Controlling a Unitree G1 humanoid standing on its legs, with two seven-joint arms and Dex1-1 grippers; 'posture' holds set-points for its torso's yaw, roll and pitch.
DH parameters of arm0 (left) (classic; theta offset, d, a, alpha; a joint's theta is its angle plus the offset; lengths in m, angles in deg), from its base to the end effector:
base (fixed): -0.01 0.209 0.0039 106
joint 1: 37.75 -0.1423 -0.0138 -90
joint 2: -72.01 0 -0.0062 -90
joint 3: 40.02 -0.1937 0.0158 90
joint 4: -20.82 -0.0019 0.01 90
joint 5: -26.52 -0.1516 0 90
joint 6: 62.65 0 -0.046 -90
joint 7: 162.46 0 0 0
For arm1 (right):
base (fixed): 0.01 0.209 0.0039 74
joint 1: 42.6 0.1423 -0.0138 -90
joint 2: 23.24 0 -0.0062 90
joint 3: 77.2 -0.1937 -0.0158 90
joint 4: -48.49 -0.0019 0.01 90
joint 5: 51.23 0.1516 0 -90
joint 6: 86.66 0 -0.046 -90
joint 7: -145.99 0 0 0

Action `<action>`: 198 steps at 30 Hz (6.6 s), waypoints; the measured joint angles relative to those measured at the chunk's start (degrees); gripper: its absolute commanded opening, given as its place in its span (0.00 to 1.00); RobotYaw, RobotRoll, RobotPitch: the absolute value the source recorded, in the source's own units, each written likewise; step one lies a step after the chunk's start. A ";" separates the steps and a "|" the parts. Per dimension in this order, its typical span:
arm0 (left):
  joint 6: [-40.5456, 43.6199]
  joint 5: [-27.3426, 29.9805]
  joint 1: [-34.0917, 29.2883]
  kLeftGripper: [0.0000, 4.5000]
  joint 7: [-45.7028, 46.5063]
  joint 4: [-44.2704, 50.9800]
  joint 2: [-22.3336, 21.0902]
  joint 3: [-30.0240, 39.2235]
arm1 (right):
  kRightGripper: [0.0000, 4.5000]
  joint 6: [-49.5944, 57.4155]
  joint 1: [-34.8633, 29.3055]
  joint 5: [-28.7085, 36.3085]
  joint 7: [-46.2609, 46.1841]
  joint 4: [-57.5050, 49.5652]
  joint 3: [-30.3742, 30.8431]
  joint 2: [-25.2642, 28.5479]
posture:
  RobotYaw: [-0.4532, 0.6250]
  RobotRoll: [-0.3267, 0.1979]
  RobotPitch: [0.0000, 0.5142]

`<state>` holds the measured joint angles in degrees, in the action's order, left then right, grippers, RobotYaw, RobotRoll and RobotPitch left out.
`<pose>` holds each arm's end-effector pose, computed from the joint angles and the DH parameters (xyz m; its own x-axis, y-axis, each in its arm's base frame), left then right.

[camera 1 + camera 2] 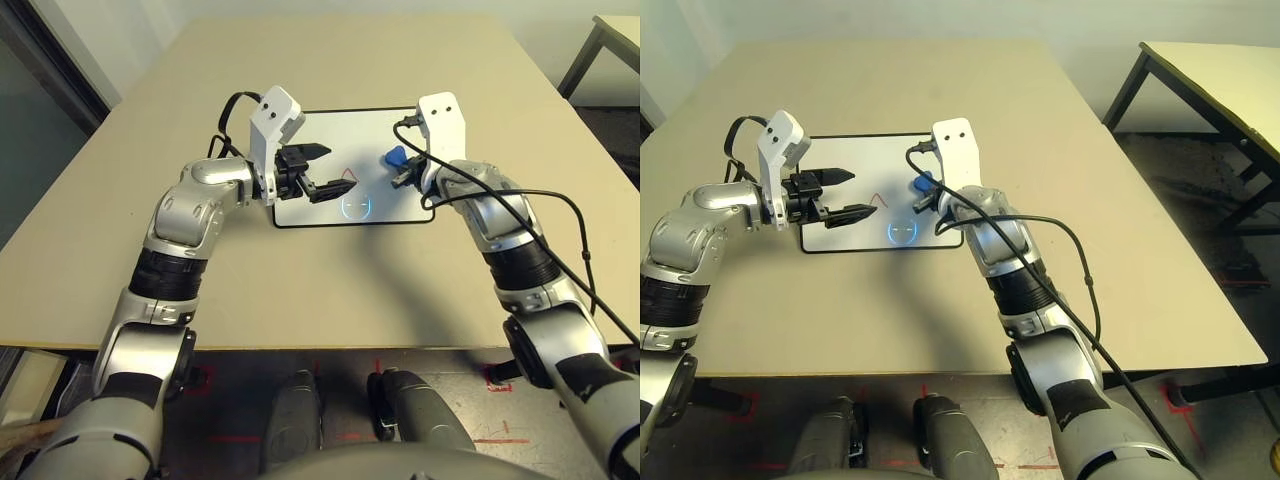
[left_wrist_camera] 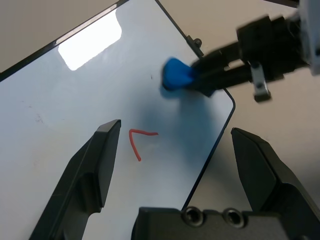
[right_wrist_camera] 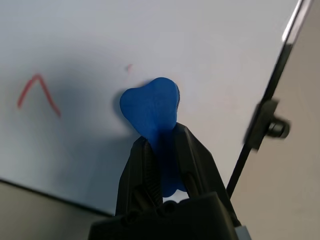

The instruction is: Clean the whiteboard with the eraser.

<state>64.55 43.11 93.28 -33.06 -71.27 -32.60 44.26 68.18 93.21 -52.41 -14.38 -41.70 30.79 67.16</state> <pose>0.3186 0.1909 0.2061 0.5646 -0.7875 -0.2470 0.8253 0.5365 0.1761 0.3142 -0.1057 0.1850 0.8161 0.2961 -0.4963 -0.4990 0.7943 -0.3465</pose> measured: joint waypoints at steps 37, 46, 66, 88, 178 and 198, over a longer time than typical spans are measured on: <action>0.40 1.15 -0.08 1.00 0.50 1.08 -0.13 0.18 | 0.12 3.42 3.35 0.37 0.12 0.35 -0.55 -2.04 | 0.41 0.62 0.19; 0.40 1.29 -0.08 1.00 0.84 1.09 -0.14 0.17 | 0.12 6.49 3.04 0.75 1.40 -1.49 0.96 -1.53 | 0.41 0.62 0.20; 0.86 1.41 -0.89 1.00 1.45 1.80 -0.22 0.20 | 0.12 0.60 6.37 0.45 0.36 3.81 -0.85 -1.51 | 0.43 0.62 0.19; 0.22 0.87 -0.89 1.00 1.28 -0.58 -4.47 0.48 | 0.12 4.70 5.21 1.27 5.90 -1.58 5.29 0.24 | 0.43 0.62 0.19; 2.15 1.28 -5.25 1.00 2.95 1.77 -5.80 2.33 | 0.12 -5.57 17.84 -6.39 18.39 11.71 17.58 2.61 | 0.46 0.62 0.18; 2.14 1.33 -5.26 1.00 3.09 1.77 -5.29 2.35 | 0.12 -6.10 10.06 -8.92 22.63 5.62 23.41 4.57 | 0.46 0.62 0.20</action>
<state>66.69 44.45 88.02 -29.97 -69.50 -37.90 46.61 62.08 103.27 -61.33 8.24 -36.09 54.20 71.73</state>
